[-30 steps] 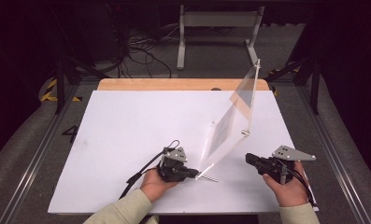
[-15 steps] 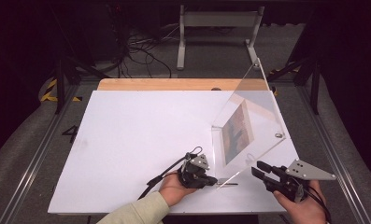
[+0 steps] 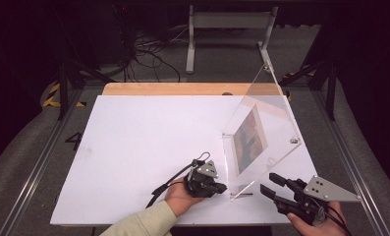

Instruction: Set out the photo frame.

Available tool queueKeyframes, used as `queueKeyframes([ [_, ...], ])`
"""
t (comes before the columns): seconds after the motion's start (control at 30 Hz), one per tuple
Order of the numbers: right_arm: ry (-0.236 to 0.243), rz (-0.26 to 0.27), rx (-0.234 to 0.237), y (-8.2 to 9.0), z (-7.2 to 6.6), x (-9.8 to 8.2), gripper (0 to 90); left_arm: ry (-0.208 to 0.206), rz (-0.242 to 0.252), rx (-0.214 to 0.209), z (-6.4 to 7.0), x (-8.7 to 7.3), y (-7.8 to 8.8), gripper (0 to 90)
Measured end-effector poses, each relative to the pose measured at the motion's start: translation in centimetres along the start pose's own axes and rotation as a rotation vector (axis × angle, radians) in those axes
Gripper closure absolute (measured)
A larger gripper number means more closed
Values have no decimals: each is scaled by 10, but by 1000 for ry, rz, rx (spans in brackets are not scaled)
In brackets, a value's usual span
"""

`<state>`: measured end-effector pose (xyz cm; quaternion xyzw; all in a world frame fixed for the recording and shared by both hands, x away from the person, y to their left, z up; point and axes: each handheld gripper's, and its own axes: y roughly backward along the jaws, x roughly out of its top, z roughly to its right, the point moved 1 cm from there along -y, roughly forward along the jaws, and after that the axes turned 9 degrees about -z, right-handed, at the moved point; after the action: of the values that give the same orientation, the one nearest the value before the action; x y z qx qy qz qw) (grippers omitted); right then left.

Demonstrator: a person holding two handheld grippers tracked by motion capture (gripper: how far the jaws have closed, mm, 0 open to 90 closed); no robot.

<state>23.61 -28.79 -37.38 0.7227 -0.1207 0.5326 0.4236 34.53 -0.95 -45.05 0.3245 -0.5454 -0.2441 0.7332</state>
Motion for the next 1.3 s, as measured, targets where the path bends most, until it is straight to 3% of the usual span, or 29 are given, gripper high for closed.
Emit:
queueKeyframes([
  [0.07,-36,36,7,-5,-9,6,435,10,47,17,-3,-6,19,800],
  [0.23,-52,41,4,-12,-16,11,407,19,71,36,-5,-16,39,765],
  [0.47,-82,58,-82,-36,-25,21,387,66,128,120,-14,-36,74,700],
  [0.7,-82,62,-186,-58,-25,29,387,143,188,166,-31,-57,104,642],
  [0.9,-50,24,-254,-59,-19,32,534,147,189,186,-33,-64,109,630],
  [1.0,-81,22,-235,-57,-17,33,584,149,194,191,-33,-65,110,627],
  [1.13,-67,-32,-309,-49,-18,37,691,153,204,188,-35,-66,112,622],
  [1.23,-96,-48,-321,-44,-14,38,751,145,205,185,-35,-66,111,620],
  [1.3,-109,-55,-358,-39,-10,39,817,140,203,184,-35,-66,111,620],
])
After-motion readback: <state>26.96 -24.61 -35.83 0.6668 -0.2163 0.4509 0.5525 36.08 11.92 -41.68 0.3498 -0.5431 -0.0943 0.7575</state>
